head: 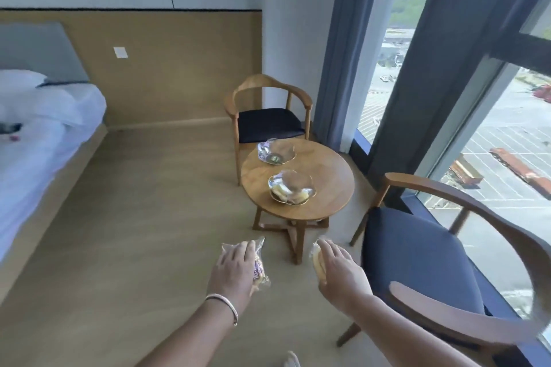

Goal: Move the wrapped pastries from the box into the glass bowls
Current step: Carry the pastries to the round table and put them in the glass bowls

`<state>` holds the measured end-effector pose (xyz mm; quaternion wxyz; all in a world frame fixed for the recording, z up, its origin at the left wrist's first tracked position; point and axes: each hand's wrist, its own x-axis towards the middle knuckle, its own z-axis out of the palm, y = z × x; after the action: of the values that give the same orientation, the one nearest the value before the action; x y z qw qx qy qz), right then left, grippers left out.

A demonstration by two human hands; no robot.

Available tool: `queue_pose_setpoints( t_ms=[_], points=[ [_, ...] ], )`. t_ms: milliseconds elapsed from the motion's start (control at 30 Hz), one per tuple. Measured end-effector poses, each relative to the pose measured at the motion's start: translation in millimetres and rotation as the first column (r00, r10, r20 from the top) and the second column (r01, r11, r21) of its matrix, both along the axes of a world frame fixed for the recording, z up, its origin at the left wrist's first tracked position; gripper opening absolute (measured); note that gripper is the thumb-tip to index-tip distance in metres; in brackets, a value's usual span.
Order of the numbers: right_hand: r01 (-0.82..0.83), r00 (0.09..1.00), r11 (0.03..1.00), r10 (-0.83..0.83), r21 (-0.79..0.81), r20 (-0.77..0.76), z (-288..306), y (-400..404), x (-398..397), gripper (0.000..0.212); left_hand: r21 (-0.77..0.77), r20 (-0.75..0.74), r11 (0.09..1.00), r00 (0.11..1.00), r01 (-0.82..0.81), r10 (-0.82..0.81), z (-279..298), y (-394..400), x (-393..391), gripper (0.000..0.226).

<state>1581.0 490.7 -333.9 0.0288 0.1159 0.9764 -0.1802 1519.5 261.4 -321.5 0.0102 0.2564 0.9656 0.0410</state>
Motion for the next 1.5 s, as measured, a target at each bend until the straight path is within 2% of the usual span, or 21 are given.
queue_pose_setpoints(
  t_ms=[200,533,733,1000,1133,1300,1500],
  points=[
    [-0.086,0.996,0.996,0.086,-0.019,-0.015,-15.8,-22.5,-132.3,0.070,-0.034,0.013,0.995,0.995,-0.095,0.095,-15.3,-32.2,-113.1,0.097],
    [-0.092,0.992,0.995,0.095,-0.036,0.081,-32.5,0.6,-346.2,0.071,-0.077,-0.007,0.995,0.998,-0.067,0.067,-22.9,-17.2,-326.1,0.093],
    [-0.053,0.996,0.998,0.055,-0.027,0.074,-29.3,23.3,-427.5,0.066,-0.086,-0.028,0.996,0.999,0.034,-0.036,-15.4,2.5,-425.9,0.091],
    [0.045,0.995,0.998,-0.040,-0.045,0.096,-47.4,37.3,-508.3,0.072,-0.136,-0.004,0.970,0.979,0.200,-0.202,-34.0,41.6,-549.0,0.099],
    [0.162,0.981,0.985,-0.155,-0.056,0.121,-68.5,40.9,-562.4,0.075,-0.153,0.044,0.926,0.938,0.346,-0.343,-63.0,71.4,-628.9,0.099],
    [0.337,0.920,0.940,-0.316,-0.054,0.233,-100.4,39.7,-619.3,0.080,-0.155,0.154,0.822,0.835,0.548,-0.528,-107.8,107.4,-724.5,0.096],
    [0.405,0.866,0.913,-0.363,-0.054,0.345,-126.8,35.5,-663.2,0.085,-0.166,0.299,0.677,0.691,0.717,-0.658,-151.7,137.2,-798.4,0.093]
  ],
)
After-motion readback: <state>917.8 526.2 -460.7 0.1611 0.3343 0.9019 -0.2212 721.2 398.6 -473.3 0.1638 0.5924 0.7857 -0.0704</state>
